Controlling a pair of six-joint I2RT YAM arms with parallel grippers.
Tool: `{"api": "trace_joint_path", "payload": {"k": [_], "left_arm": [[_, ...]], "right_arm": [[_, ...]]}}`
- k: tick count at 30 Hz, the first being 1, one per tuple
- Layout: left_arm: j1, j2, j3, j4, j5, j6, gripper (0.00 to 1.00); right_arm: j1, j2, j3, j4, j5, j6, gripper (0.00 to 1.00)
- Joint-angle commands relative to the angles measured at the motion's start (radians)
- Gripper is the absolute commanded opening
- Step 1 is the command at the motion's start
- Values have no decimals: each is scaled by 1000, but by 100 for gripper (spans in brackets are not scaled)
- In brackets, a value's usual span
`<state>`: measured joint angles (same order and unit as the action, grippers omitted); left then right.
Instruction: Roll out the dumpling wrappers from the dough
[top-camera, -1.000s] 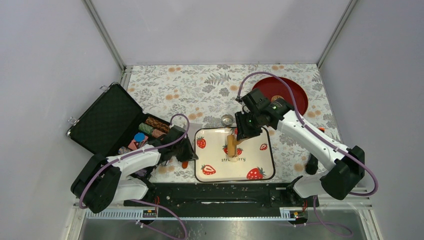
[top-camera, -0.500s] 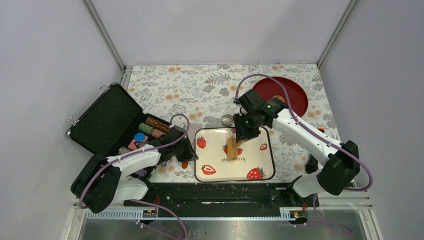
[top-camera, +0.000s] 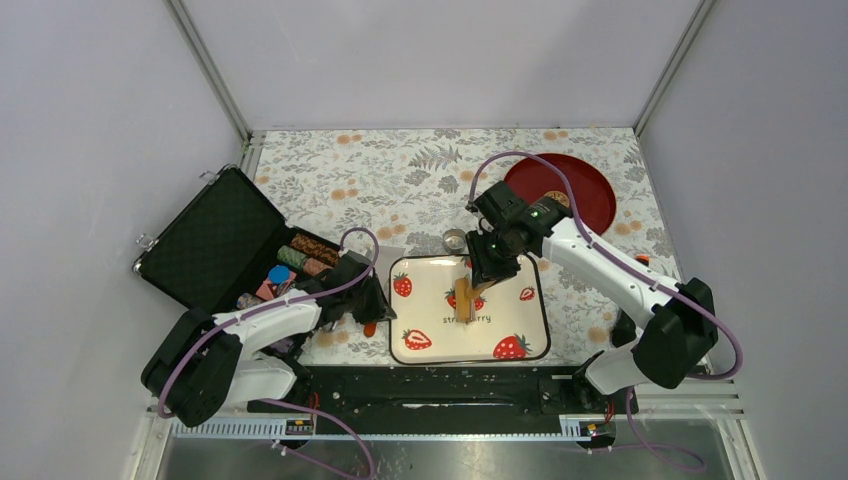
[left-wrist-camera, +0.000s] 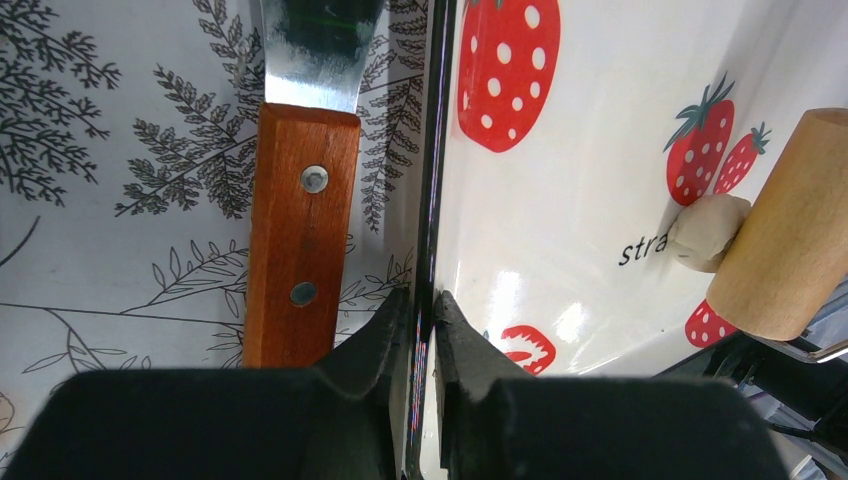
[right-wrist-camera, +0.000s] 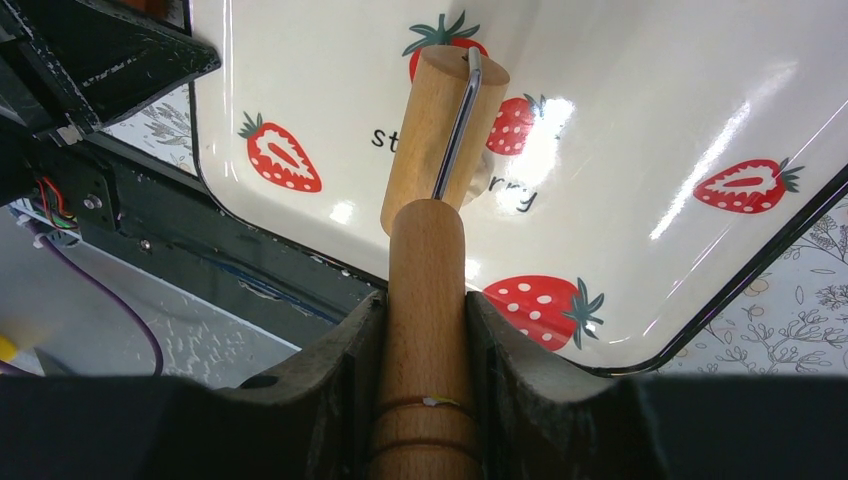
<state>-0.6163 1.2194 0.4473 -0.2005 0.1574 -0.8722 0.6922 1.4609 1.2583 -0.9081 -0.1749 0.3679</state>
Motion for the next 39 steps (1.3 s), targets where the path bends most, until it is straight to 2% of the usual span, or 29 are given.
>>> {"api": "trace_joint_path", "payload": {"k": [1, 29, 39], "left_arm": [[6, -15, -17, 13, -50, -7, 0], [6, -15, -15, 12, -53, -9, 0], [7, -15, -16, 12, -53, -8, 0]], "right_arm": [[9, 21, -4, -34, 5, -24, 0], [35, 50, -34, -90, 80, -21, 0], [60, 85, -25, -140, 170, -31, 0]]}}
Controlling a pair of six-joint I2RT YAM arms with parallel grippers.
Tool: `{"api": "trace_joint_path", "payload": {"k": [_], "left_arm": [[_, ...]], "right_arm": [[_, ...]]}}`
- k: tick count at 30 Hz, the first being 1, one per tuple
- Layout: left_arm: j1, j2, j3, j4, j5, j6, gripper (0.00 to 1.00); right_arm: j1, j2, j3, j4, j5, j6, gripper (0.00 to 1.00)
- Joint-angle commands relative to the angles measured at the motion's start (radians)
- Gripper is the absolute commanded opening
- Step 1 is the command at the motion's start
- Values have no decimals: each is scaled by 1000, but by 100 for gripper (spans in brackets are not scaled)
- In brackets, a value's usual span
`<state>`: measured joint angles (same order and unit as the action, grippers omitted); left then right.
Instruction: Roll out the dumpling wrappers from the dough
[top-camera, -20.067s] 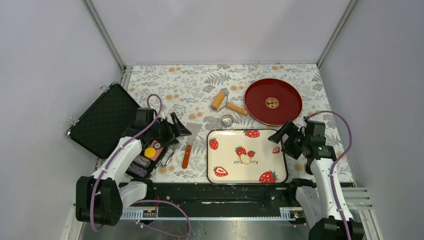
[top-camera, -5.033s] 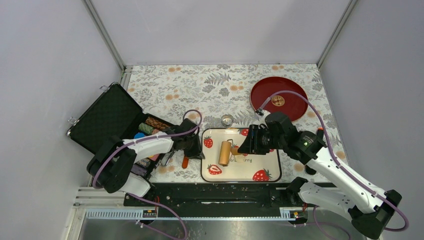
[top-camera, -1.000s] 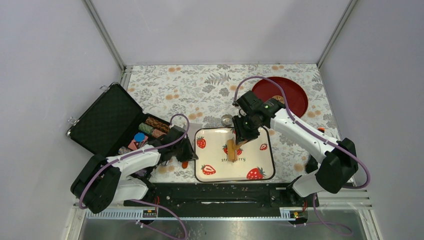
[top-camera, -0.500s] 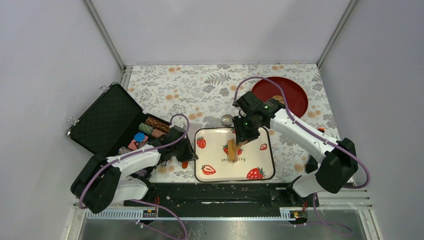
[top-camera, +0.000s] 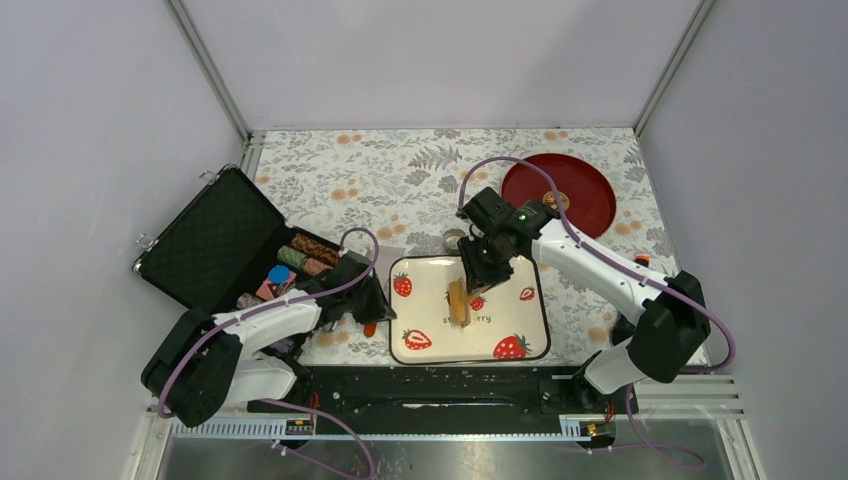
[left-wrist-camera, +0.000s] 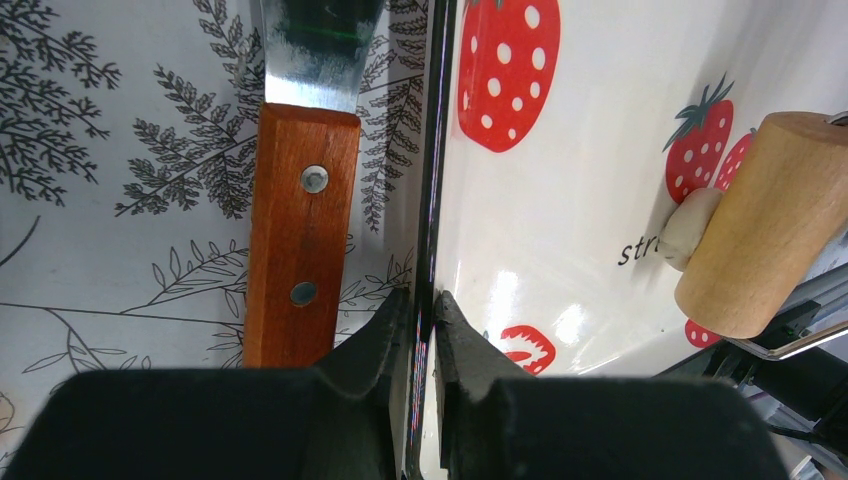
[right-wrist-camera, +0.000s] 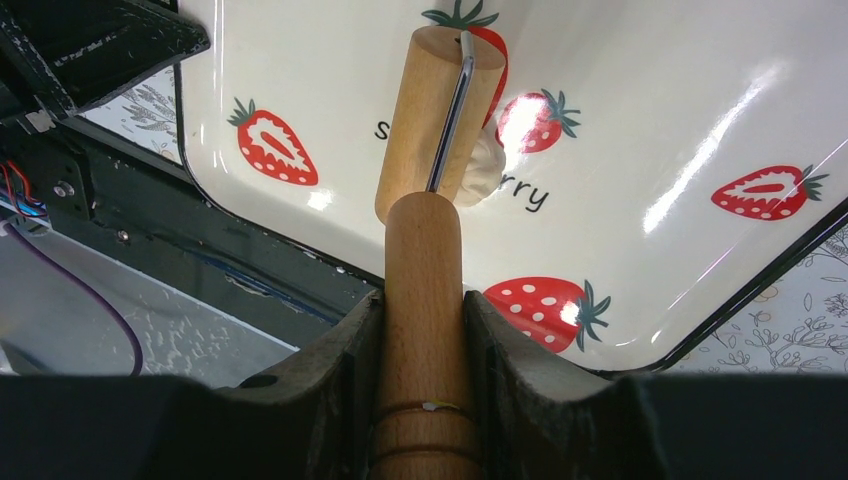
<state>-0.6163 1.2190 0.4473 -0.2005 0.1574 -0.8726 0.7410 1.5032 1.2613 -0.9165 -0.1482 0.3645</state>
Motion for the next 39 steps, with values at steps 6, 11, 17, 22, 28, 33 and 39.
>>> {"api": "trace_joint_path", "payload": {"k": [6, 11, 17, 22, 28, 33, 39], "left_arm": [[6, -15, -16, 12, -54, -9, 0], [6, -14, -17, 11, -53, -9, 0], [6, -17, -17, 11, -55, -9, 0], [6, -17, -19, 10, -55, -9, 0], [6, -16, -18, 10, -56, -9, 0], [7, -18, -18, 11, -55, -9, 0], [6, -19, -19, 10, -55, -10, 0]], "right_arm": [[11, 20, -20, -154, 193, -30, 0], [10, 7, -19, -155, 186, -29, 0], [7, 3, -27, -155, 179, -26, 0], [-4, -10, -67, -152, 174, -25, 0], [-7, -17, -109, -144, 172, -25, 0], [-17, -22, -124, -139, 159, -26, 0], [-38, -21, -145, -146, 156, -39, 0]]}}
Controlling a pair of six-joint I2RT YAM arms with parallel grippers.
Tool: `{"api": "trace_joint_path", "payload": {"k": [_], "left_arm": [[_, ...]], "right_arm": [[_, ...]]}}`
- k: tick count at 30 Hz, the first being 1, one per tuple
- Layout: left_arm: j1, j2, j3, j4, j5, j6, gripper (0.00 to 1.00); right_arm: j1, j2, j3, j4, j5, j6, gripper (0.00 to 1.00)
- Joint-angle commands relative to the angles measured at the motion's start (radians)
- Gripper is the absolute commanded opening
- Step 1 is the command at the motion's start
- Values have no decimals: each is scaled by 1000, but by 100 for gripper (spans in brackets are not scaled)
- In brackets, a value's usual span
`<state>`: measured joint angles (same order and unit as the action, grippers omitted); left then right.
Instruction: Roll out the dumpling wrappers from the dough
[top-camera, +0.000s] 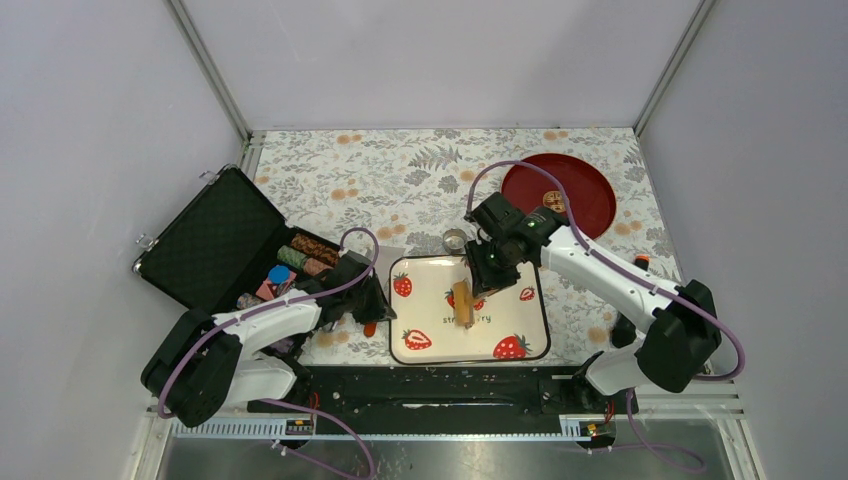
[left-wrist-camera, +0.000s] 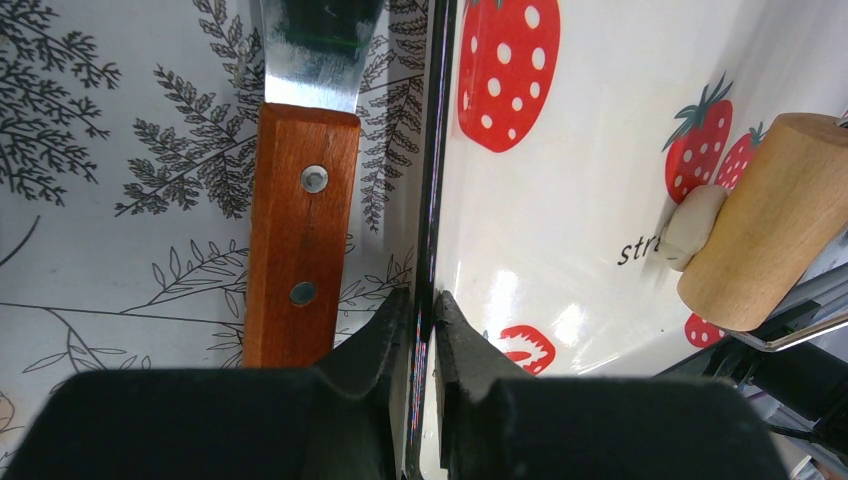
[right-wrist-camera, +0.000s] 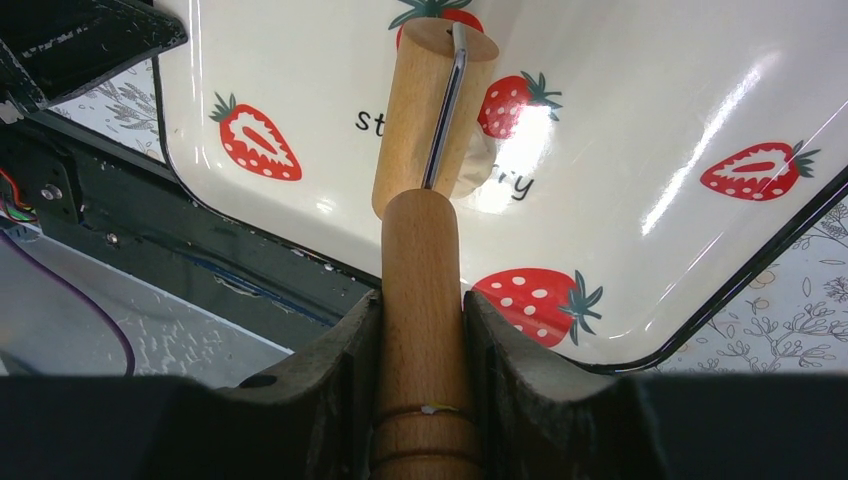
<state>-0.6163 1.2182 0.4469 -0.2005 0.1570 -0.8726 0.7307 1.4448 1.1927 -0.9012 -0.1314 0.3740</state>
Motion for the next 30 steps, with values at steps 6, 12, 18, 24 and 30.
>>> {"api": "trace_joint_path", "payload": {"k": [6, 12, 18, 24, 30], "left_arm": [[7, -19, -19, 9, -55, -10, 0], [6, -18, -19, 10, -55, -11, 0], [6, -17, -18, 10, -56, -10, 0], [6, -18, -19, 10, -56, -11, 0], [7, -19, -19, 11, -57, -11, 0]], "right_arm": [[-54, 25, -93, -166, 134, -58, 0], [-64, 22, -108, -172, 134, -61, 0], [-74, 16, -117, -185, 153, -68, 0], [-80, 15, -132, -194, 172, -67, 0], [-80, 18, -151, -196, 175, -75, 0]]}}
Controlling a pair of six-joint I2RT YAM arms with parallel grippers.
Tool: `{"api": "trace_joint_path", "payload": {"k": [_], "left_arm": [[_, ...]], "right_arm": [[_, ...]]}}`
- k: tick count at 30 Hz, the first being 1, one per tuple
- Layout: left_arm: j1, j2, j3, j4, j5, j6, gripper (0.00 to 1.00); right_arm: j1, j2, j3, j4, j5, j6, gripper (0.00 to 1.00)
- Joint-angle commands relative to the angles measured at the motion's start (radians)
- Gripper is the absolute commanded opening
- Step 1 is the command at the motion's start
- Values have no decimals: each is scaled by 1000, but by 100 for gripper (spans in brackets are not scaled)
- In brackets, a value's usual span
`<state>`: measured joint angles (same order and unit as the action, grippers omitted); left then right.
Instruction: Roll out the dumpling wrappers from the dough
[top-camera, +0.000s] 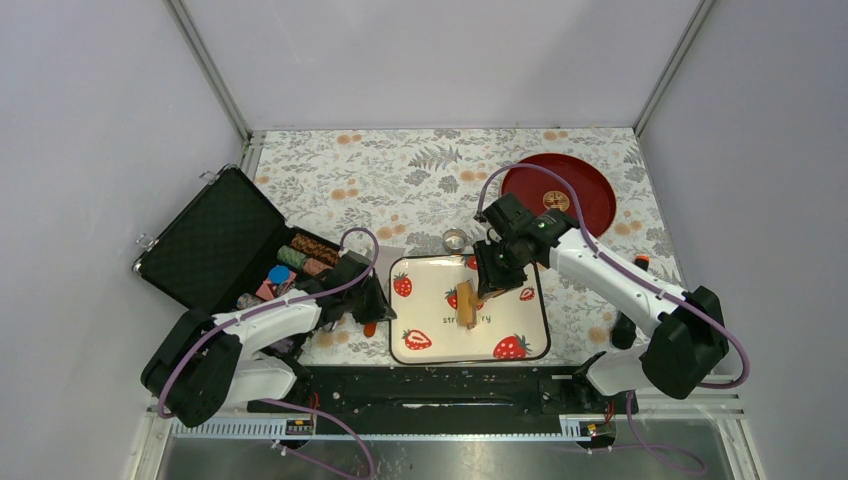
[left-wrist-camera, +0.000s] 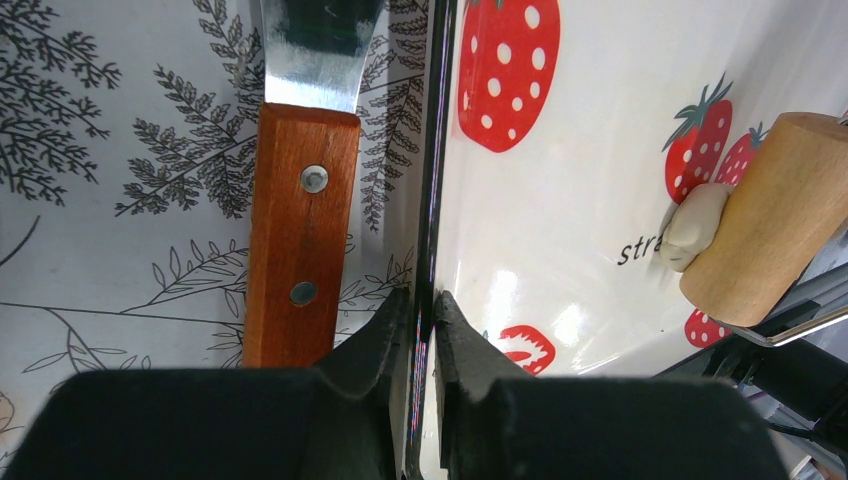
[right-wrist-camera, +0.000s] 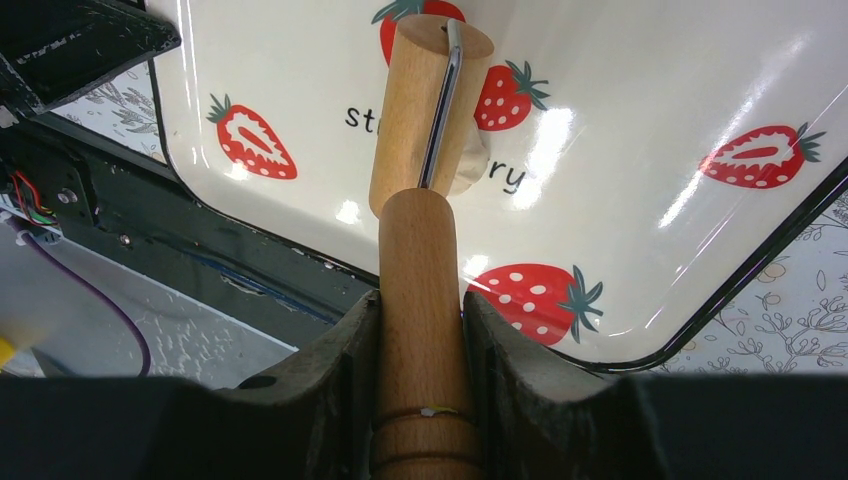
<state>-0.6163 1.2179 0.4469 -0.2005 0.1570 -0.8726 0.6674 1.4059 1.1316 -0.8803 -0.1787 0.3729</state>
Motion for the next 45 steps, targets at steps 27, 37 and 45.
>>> {"api": "trace_joint_path", "payload": {"k": [27, 37, 45], "left_arm": [[10, -78, -45, -8, -107, -44, 0], [63, -198, -122, -9, -128, -91, 0], [64, -174, -113, -7, -122, -86, 0]], "right_arm": [[-35, 113, -52, -266, 207, -129, 0], [-35, 181, 46, -287, 188, -160, 0], [-35, 233, 51, -298, 182, -183, 0]]}}
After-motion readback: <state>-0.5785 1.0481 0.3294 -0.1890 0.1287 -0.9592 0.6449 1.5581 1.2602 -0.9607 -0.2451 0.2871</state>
